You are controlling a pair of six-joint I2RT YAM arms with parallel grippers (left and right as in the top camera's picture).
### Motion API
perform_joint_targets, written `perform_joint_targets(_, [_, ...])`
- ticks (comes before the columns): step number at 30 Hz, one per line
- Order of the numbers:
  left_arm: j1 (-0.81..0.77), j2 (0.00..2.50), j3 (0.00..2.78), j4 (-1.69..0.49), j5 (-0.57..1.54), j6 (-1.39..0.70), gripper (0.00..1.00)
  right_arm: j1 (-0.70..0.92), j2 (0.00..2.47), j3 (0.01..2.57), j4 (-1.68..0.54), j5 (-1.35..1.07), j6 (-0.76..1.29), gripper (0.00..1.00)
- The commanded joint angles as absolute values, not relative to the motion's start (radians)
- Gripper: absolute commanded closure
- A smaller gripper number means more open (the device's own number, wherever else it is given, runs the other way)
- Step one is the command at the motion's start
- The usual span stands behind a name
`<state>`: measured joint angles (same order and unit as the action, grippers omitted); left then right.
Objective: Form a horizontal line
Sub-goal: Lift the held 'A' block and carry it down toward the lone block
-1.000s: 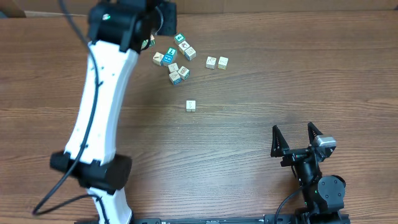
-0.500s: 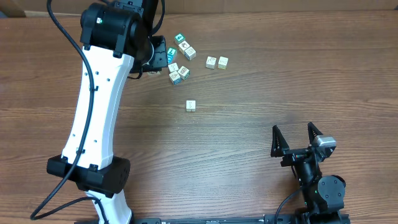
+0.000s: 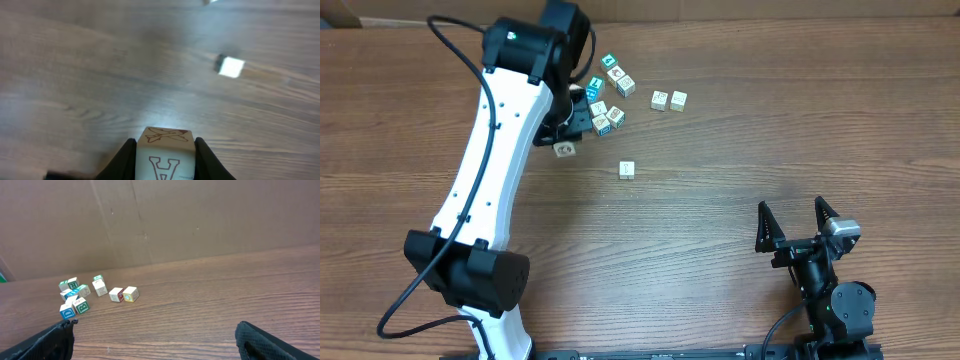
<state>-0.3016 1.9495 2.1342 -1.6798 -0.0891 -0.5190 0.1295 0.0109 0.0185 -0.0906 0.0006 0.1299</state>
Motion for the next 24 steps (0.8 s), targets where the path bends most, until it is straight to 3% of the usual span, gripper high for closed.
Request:
perform_joint_targets(1, [-0.309, 1.958, 2.045, -1.662, -0.119, -0.611, 0.96, 0.125, 0.003, 0.008, -0.084, 0.006, 0.126, 0.0])
perform_joint_targets(16, [-0.397, 1.958, 1.762, -1.483, -0.223, -0.823, 0.96, 0.125, 0.003, 0.008, -0.084, 0.006, 0.126, 0.0])
perform_joint_targets(24, [-0.454, 1.958, 1.63, -1.306, -0.244, -0.838, 0.96, 0.125, 0.003, 0.008, -0.084, 0.006, 0.126, 0.0])
